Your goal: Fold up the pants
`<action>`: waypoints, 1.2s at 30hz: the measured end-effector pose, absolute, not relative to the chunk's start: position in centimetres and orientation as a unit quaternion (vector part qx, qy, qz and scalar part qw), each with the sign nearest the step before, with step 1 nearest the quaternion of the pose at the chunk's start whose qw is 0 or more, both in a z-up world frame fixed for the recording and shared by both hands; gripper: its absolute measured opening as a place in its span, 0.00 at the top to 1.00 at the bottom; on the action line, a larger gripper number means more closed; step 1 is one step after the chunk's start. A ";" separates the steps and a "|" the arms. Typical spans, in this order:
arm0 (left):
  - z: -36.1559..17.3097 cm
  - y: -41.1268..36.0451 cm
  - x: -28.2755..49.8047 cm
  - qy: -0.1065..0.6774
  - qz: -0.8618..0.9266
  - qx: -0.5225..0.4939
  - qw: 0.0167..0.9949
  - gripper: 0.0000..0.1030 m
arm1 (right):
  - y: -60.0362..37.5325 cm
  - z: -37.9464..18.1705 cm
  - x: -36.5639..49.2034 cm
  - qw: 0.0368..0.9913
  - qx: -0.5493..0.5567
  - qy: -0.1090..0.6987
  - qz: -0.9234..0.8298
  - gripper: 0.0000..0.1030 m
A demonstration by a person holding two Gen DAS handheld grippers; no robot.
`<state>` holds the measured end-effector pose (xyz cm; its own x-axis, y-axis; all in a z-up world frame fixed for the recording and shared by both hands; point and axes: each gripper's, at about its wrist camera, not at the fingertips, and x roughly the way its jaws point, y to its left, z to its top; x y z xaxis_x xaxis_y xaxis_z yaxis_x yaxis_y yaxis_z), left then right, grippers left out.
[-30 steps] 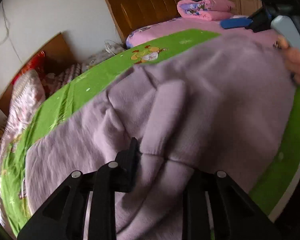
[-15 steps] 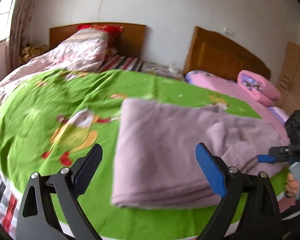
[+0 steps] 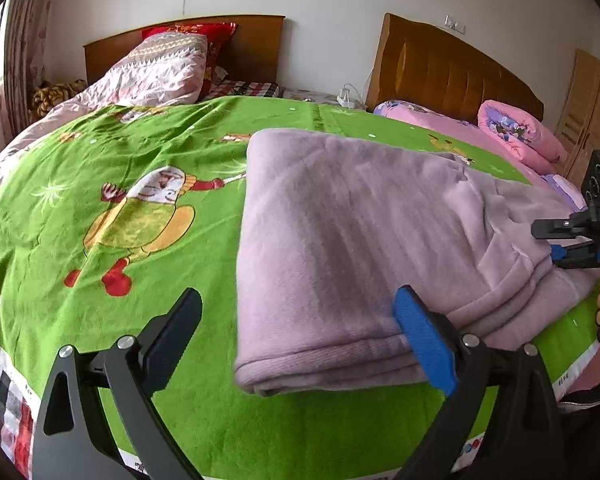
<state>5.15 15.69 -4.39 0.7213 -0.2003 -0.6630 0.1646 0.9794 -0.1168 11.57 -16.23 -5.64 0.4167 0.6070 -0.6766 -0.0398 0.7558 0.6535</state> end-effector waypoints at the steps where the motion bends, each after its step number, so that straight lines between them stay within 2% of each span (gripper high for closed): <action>1: -4.5 15.8 5.1 0.361 -0.098 -0.027 0.927 0.06 | -16.3 -5.8 11.6 0.791 0.282 0.502 0.208 0.46; 2: -4.6 15.7 5.1 0.361 -0.098 -0.028 0.927 0.06 | -15.8 -5.9 11.7 0.794 0.273 0.501 0.209 0.48; 4: -4.8 15.8 5.2 0.364 -0.098 -0.030 0.926 0.05 | -14.5 -5.9 11.7 0.802 0.243 0.502 0.216 0.70; 5: -4.8 15.8 5.3 0.365 -0.098 -0.031 0.925 0.05 | -14.2 -5.9 11.6 0.803 0.239 0.499 0.221 0.77; 7: -4.8 15.8 5.4 0.368 -0.098 -0.031 0.924 0.04 | -13.9 -5.8 11.5 0.811 0.231 0.488 0.227 0.83; 13: -3.7 15.1 5.1 0.366 -0.094 0.005 0.926 0.04 | -14.1 -2.7 9.3 0.829 0.220 0.454 0.241 0.86; 19: -4.0 15.3 5.2 0.378 -0.100 0.000 0.920 0.04 | -15.0 -6.9 10.0 0.807 0.247 0.484 0.230 0.86; 21: -3.7 15.1 5.1 0.378 -0.097 0.013 0.921 0.04 | -14.9 -6.5 10.0 0.810 0.237 0.483 0.234 0.83; 22: -3.2 14.9 4.9 0.375 -0.093 0.024 0.922 0.05 | -14.9 -6.3 10.0 0.812 0.229 0.484 0.233 0.77; 24: -1.7 14.8 4.4 0.357 -0.082 0.035 0.930 0.05 | -15.2 -5.5 9.7 0.819 0.207 0.489 0.216 0.58; 25: 0.0 14.8 4.1 0.336 -0.086 0.029 0.938 0.05 | -15.4 -4.7 9.2 0.832 0.193 0.481 0.200 0.40; 26: 1.1 14.8 4.0 0.322 -0.093 0.022 0.942 0.05 | -15.6 -3.9 9.1 0.846 0.178 0.466 0.187 0.35; 29: 5.0 14.0 5.8 0.280 -0.140 -0.021 0.950 0.02 | -14.5 -1.5 9.6 0.882 0.099 0.416 0.198 0.35; 31: 6.0 12.3 9.0 0.300 -0.186 -0.039 0.935 0.02 | -12.1 -0.7 11.0 0.894 0.038 0.393 0.214 0.35; 33: 5.7 10.1 12.4 0.326 -0.216 -0.028 0.920 0.02 | -9.4 -0.9 12.8 0.888 0.000 0.393 0.239 0.35; 36: 2.5 7.1 17.8 0.380 -0.223 0.001 0.898 0.02 | -6.2 -1.8 15.3 0.875 -0.037 0.407 0.258 0.36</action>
